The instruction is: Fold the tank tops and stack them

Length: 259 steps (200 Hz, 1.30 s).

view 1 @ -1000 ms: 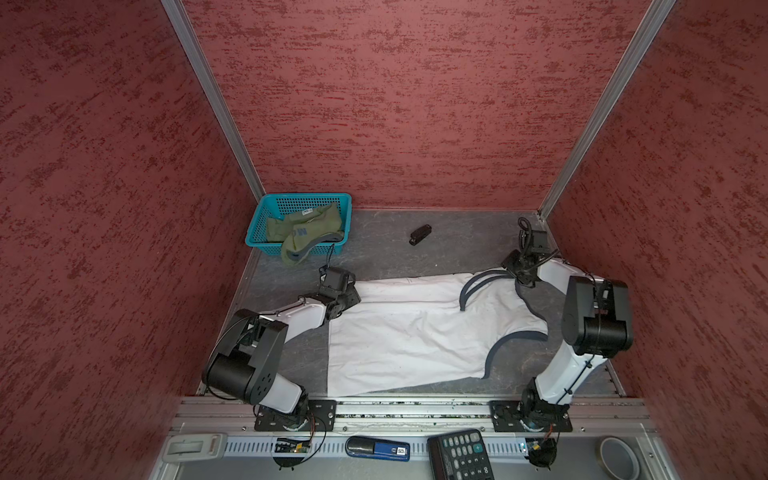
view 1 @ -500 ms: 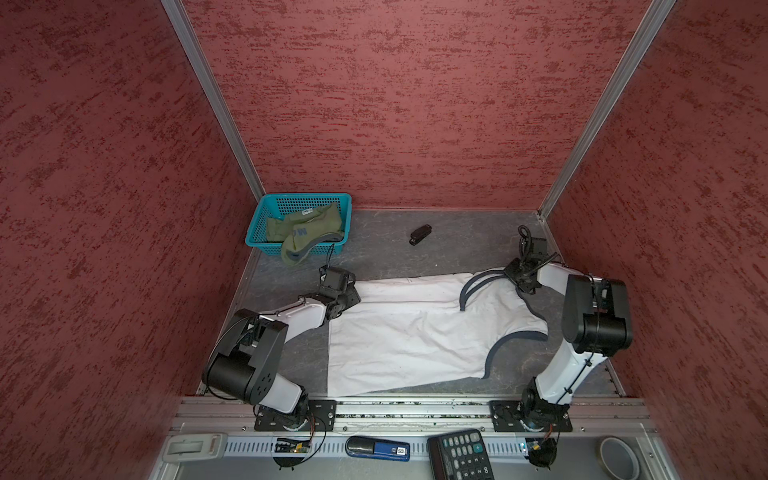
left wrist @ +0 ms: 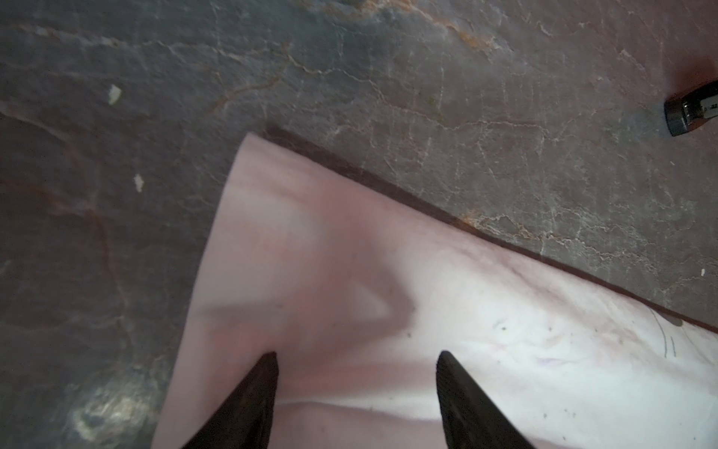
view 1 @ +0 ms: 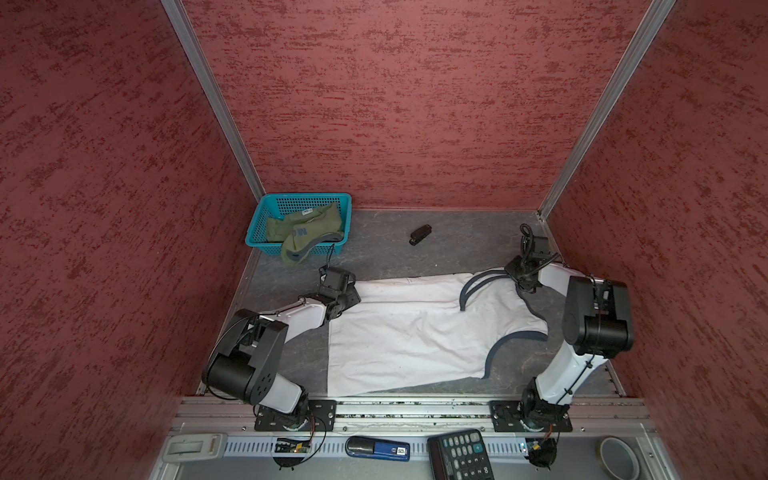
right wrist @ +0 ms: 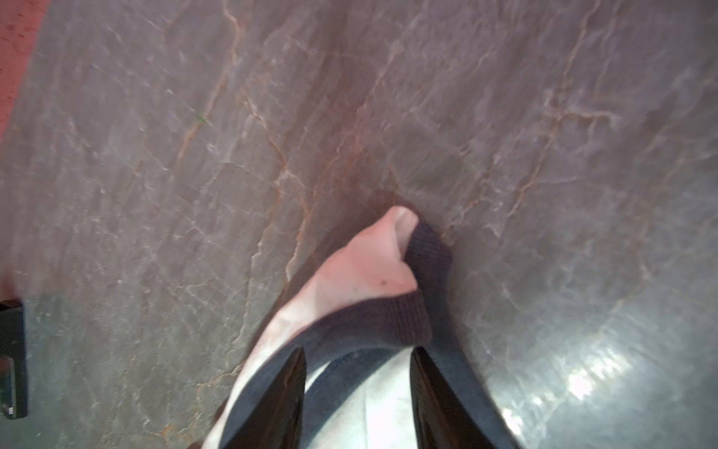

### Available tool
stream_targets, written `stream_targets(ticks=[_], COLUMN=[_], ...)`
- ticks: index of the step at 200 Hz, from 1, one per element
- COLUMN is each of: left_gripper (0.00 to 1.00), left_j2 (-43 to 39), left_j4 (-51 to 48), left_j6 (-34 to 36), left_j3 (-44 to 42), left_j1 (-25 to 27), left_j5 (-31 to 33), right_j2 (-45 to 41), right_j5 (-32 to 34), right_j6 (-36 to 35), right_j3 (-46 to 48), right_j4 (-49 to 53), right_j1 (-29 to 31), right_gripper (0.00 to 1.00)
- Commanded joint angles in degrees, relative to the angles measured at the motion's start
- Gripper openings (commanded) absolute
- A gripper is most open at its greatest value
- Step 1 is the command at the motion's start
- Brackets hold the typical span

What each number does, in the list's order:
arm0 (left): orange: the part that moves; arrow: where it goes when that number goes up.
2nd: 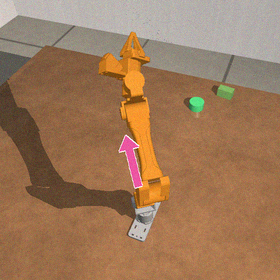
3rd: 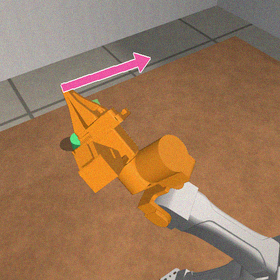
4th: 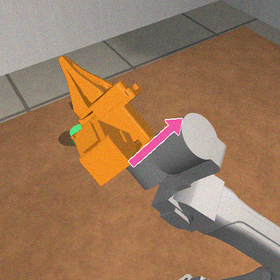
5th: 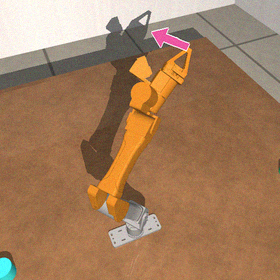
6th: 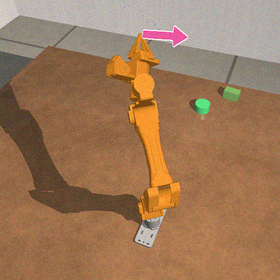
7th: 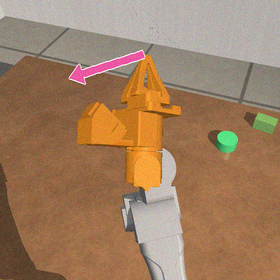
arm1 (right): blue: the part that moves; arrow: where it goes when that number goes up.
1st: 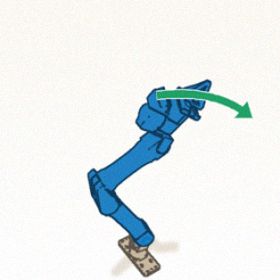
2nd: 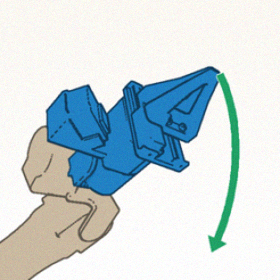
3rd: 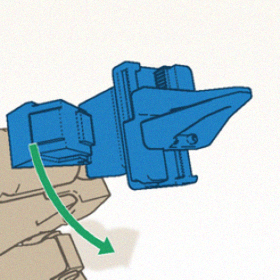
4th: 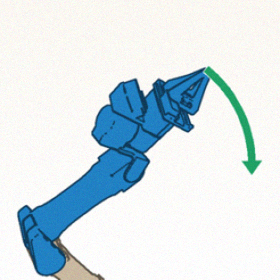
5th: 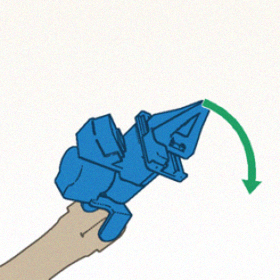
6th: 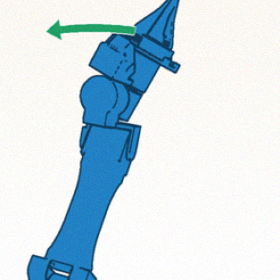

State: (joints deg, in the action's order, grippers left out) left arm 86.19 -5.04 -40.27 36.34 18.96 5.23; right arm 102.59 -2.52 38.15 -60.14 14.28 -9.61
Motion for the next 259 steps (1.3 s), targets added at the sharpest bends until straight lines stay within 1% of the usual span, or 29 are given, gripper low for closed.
stream_targets(ticks=[1, 72, 105, 174, 199, 219, 259], left_gripper=[0.66, 0.66, 0.66, 0.66, 0.66, 0.66, 0.66], left_j2=[2.65, 2.61, 2.65, 2.83, 2.82, 2.84, 2.92], left_j4=[-7.88, -7.87, -7.73, -7.75, -7.88, -7.77, -7.89], left_j6=[-0.95, -0.87, -0.86, -0.86, -0.86, -0.88, -0.81], left_j3=[-3.01, -3.08, -2.97, -2.96, -2.99, -2.93, -2.85], left_j1=[-0.24, -0.25, -0.28, -0.3, -0.26, -0.15, -0.24], left_j5=[0.42, 0.41, 0.39, 0.48, 0.48, 0.53, 0.57], right_j2=[-2.73, -0.72, 0.02, 1.45, 1.39, 0.33, 0.75], right_j5=[0.28, -0.54, -0.72, -0.9, -2.31, -2.22, -1.14], right_j6=[0.96, 1.53, 2.53, 3.08, 3.67, 4.16, 3.95], right_j3=[-0.28, -0.83, -0.13, -1.51, -1.55, -0.17, -0.13], right_j4=[-1.35, -1.81, -2.47, -2.89, -2.55, -3.23, -3.3], right_j1=[-0.38, -0.39, -0.33, -0.41, -0.41, -0.34, -0.36], right_gripper=[0.45, 0.46, 0.53, 0.54, 0.55, 0.58, 0.57])
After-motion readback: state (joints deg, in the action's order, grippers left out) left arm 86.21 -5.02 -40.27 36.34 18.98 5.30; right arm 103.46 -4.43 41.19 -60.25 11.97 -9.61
